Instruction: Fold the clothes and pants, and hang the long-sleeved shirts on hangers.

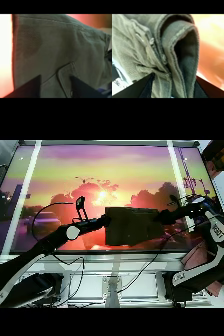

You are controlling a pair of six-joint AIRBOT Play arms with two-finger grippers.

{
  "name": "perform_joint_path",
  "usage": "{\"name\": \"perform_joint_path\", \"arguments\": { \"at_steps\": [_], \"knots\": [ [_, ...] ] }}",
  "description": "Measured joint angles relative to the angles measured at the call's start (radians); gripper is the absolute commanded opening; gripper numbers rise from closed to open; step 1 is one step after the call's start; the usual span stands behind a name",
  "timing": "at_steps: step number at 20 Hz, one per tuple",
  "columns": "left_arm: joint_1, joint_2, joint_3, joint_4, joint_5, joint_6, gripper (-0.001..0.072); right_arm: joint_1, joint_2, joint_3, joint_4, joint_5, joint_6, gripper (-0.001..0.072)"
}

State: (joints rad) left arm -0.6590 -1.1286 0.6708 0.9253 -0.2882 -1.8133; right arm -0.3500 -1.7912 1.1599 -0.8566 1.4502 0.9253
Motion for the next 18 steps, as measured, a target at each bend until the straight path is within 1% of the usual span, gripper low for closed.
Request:
{"name": "perform_joint_path", "arguments": {
  "at_steps": [2,3,4,6,7,8,9,10,15,18],
  "knots": [
    [0.0,-0.019,0.0,0.042,0.0,0.0,0.0354,0.055,-0.003,0.0,0.029,-0.005,-0.014,0.0625],
    [0.0,-0.031,0.0,0.055,0.0,0.0,0.0354,0.085,-0.003,0.0,0.04,-0.007,-0.018,0.0669],
    [0.0,-0.048,0.0,0.066,0.0,0.0,0.0354,0.115,-0.004,0.0,0.05,-0.007,-0.021,0.0692],
    [0.0,-0.088,0.0,0.08,0.0,0.0,0.0354,0.181,-0.004,0.0,0.064,-0.013,-0.024,0.0673],
    [0.0,-0.109,0.0,0.087,0.0,0.0,0.0354,0.213,-0.004,0.0,0.068,-0.019,-0.026,0.0605],
    [0.0,-0.124,0.0,0.088,0.0,0.0,0.0354,0.246,-0.004,0.0,0.072,-0.03,-0.034,0.0461],
    [0.0,-0.136,0.0,0.09,0.0,0.0,0.0353,0.275,-0.005,0.0,0.066,-0.048,-0.047,0.0231],
    [0.0,-0.141,0.0,0.091,0.002,0.0,0.0354,0.299,-0.005,0.0,0.056,-0.066,-0.059,0.0044],
    [0.0,-0.101,0.0,0.095,0.076,0.0,0.0354,0.349,0.022,0.035,0.089,-0.053,-0.092,0.0036],
    [0.0,-0.027,0.0,0.123,0.171,0.0,0.0352,0.325,0.06,0.113,0.098,-0.049,-0.056,0.0037]
  ]
}}
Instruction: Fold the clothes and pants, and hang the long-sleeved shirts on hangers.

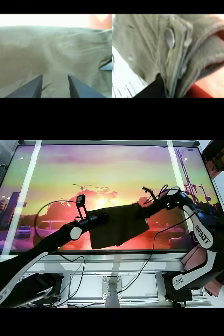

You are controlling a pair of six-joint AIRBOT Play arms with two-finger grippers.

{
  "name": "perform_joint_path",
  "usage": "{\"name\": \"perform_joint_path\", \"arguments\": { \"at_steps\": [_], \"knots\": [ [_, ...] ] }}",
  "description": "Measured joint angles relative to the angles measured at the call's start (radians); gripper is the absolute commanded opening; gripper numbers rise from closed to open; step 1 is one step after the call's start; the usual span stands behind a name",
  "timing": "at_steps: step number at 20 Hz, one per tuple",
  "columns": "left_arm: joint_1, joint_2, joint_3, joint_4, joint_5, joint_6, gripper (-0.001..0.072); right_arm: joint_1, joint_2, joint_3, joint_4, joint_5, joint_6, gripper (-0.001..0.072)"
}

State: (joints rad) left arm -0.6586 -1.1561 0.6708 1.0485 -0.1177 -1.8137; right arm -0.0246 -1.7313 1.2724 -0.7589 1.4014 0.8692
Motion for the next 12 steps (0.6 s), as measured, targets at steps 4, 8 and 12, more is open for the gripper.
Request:
{"name": "perform_joint_path", "arguments": {
  "at_steps": [4,8,12],
  "knots": [
    [0.015,0.137,0.0,0.096,0.103,0.0,0.0225,-0.1,0.081,0.133,0.018,-0.02,0.136,0.0037],
    [0.044,0.291,0.0,0.138,0.141,0.048,0.0225,-0.253,0.18,0.272,0.025,-0.032,0.295,0.0036],
    [0.058,0.441,0.0,0.152,0.15,0.164,0.0225,-0.453,0.275,0.391,-0.027,-0.03,0.446,0.0037]
  ]
}}
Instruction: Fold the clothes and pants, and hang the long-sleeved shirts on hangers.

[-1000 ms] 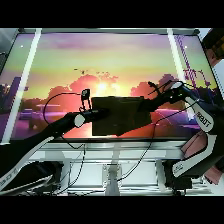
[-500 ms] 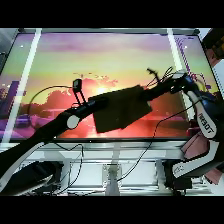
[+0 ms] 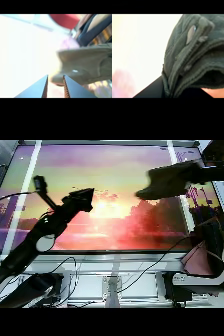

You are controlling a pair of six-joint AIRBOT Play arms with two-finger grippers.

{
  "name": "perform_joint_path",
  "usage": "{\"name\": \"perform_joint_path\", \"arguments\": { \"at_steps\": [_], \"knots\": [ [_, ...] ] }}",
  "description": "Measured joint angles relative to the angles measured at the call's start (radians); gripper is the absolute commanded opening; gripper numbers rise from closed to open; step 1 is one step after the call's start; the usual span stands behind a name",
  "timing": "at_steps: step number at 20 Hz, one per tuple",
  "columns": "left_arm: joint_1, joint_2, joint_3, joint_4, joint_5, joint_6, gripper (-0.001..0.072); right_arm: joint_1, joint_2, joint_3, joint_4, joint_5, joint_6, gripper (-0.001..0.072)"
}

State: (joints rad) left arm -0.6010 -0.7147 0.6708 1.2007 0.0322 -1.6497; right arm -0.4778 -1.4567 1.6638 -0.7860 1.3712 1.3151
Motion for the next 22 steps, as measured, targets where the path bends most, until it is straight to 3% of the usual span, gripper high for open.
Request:
{"name": "perform_joint_path", "arguments": {
  "at_steps": [8,14,19,20,22],
  "knots": [
    [0.004,0.179,0.0,0.006,0.005,0.217,0.0224,-0.487,0.12,0.093,-0.219,0.037,0.216,0.0036],
    [0.004,0.183,0.0,0.007,0.005,0.26,0.0224,-0.723,0.137,0.1,-0.518,0.189,0.335,0.0036],
    [0.004,0.177,0.0,0.007,0.005,0.264,0.0224,-0.817,0.139,0.098,-0.733,0.281,0.361,0.0038],
    [0.004,0.177,0.0,0.007,0.005,0.266,0.0224,-0.829,0.139,0.097,-0.756,0.293,0.364,0.0119],
    [0.004,0.177,0.0,0.007,0.005,0.266,0.0224,-0.842,0.139,0.096,-0.787,0.302,0.365,0.0638]
  ]
}}
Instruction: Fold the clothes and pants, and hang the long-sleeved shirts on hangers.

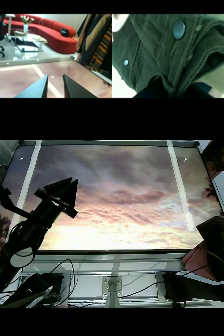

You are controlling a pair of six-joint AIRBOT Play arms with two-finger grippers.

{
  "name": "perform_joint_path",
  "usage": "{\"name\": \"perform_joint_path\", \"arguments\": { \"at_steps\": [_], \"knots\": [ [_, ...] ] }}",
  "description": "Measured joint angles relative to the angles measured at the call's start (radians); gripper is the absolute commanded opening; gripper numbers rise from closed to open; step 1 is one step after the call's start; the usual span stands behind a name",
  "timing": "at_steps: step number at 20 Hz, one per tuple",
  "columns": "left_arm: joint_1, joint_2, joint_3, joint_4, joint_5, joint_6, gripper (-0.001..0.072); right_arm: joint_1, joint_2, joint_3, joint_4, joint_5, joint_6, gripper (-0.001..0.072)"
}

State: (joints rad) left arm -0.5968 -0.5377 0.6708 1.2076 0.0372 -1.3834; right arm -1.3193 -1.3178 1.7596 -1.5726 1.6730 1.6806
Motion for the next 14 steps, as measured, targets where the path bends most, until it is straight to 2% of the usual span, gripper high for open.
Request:
{"name": "perform_joint_path", "arguments": {
  "at_steps": [1,9,11,14],
  "knots": [
    [0.0,0.0,0.0,0.0,0.0,0.0,0.0224,-0.005,0.0,-0.001,-0.011,-0.002,0.001,0.0682],
    [0.0,0.0,0.0,0.0,0.0,0.001,0.0225,-0.014,0.0,-0.002,-0.03,0.006,0.002,0.0672],
    [0.0,0.0,0.0,0.0,0.0,0.001,0.0225,-0.014,0.0,-0.002,-0.009,0.0,0.002,0.0518],
    [0.0,0.0,0.0,0.0,0.0,0.001,0.0225,-0.009,-0.005,-0.002,0.175,-0.05,-0.022,0.0509]
  ]
}}
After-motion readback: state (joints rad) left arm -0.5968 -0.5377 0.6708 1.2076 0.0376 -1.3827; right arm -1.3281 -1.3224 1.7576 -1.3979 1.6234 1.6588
